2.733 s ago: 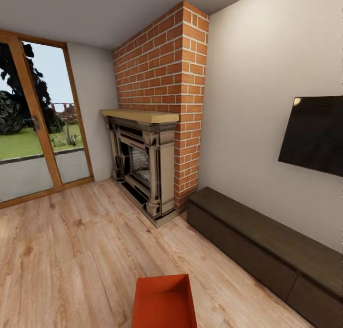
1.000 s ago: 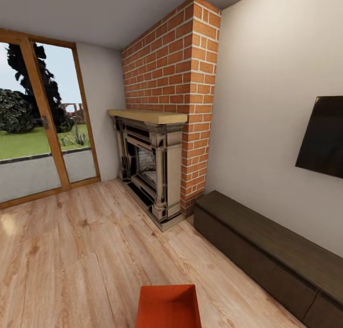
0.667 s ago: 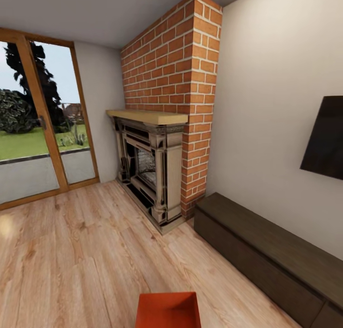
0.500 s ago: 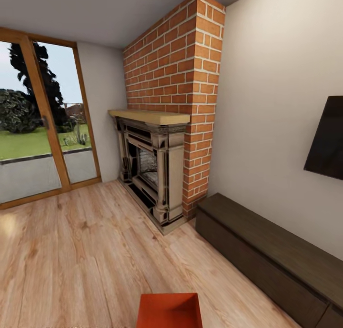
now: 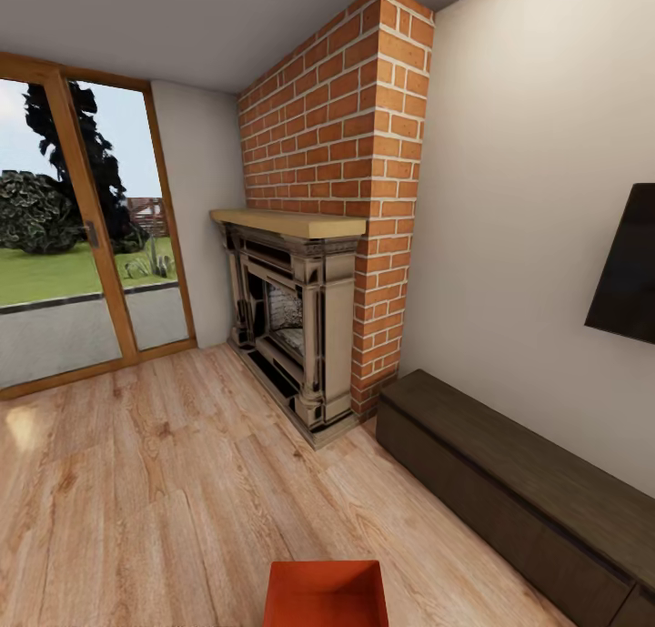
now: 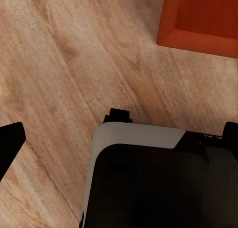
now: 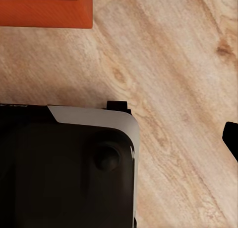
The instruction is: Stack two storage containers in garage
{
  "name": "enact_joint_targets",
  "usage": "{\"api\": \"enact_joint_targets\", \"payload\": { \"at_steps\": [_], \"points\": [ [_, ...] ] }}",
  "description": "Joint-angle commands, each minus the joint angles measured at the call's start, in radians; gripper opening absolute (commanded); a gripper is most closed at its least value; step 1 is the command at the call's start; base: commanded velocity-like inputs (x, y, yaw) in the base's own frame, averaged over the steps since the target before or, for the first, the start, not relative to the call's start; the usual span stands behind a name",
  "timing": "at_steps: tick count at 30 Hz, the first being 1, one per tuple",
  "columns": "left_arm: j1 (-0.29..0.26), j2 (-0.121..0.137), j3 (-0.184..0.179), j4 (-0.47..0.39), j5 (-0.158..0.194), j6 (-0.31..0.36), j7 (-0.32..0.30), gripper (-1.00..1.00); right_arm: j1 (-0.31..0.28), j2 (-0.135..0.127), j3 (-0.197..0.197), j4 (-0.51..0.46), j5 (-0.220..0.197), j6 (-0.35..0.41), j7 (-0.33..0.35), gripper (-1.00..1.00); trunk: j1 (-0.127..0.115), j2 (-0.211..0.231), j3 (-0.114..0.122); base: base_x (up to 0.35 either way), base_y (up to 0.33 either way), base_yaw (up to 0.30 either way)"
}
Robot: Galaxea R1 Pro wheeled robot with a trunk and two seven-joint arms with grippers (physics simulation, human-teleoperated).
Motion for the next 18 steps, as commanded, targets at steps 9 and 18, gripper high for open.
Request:
{"api": "enact_joint_targets", "payload": {
  "at_steps": [9, 18],
  "points": [
    [-0.001, -0.002, -0.009, 0.001, 0.007, -0.003, 0.002, 1.0, -0.001, 0.0, 0.009, 0.003, -0.01, -0.006, 0.004, 1.0, 0.0, -0.001, -0.001, 0.0, 0.0, 0.0],
    [-0.001, 0.0, -0.009, 0.001, 0.007, -0.003, 0.003, 1.0, -0.001, 0.0, 0.008, 0.003, -0.011, -0.003, 0.004, 1.0, 0.0, -0.001, -0.001, 0.0, 0.0, 0.0]
  ]
}}
